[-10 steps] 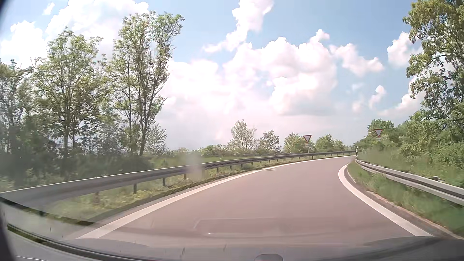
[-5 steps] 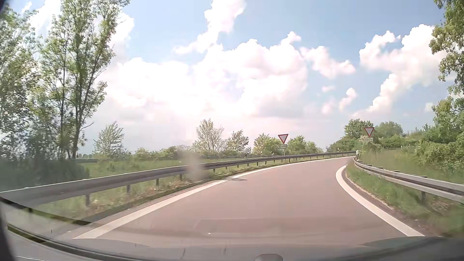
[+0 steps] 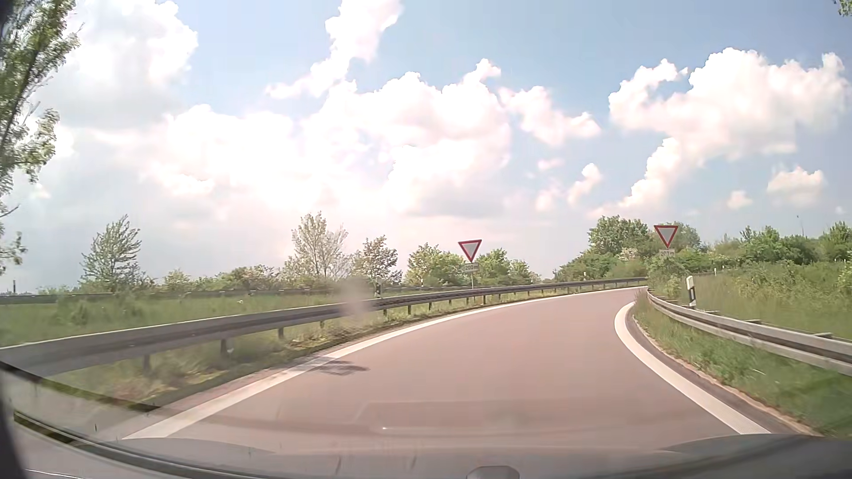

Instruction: Follow the waypoints while adhering to traffic rules and regulations

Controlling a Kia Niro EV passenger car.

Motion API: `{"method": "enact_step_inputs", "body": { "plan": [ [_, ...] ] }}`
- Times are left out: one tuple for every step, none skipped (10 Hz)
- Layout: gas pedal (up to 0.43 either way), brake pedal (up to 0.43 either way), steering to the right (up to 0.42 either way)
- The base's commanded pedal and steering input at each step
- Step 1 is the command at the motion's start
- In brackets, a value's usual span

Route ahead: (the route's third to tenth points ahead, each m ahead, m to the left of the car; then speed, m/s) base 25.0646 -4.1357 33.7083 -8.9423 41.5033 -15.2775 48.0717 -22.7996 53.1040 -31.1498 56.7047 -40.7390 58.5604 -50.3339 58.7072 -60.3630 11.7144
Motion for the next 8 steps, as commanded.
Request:
{"method": "enact_step_inputs", "body": {
  "plan": [
    [0.059,0.0,0.086],
    [0.059,0.0,0.085],
    [0.059,0.0,0.083],
    [0.059,0.0,0.08],
    [0.059,0.0,0.078],
    [0.059,0.0,0.078],
    [0.059,0.0,0.078],
    [0.059,0.0,0.078]
  ]
}}
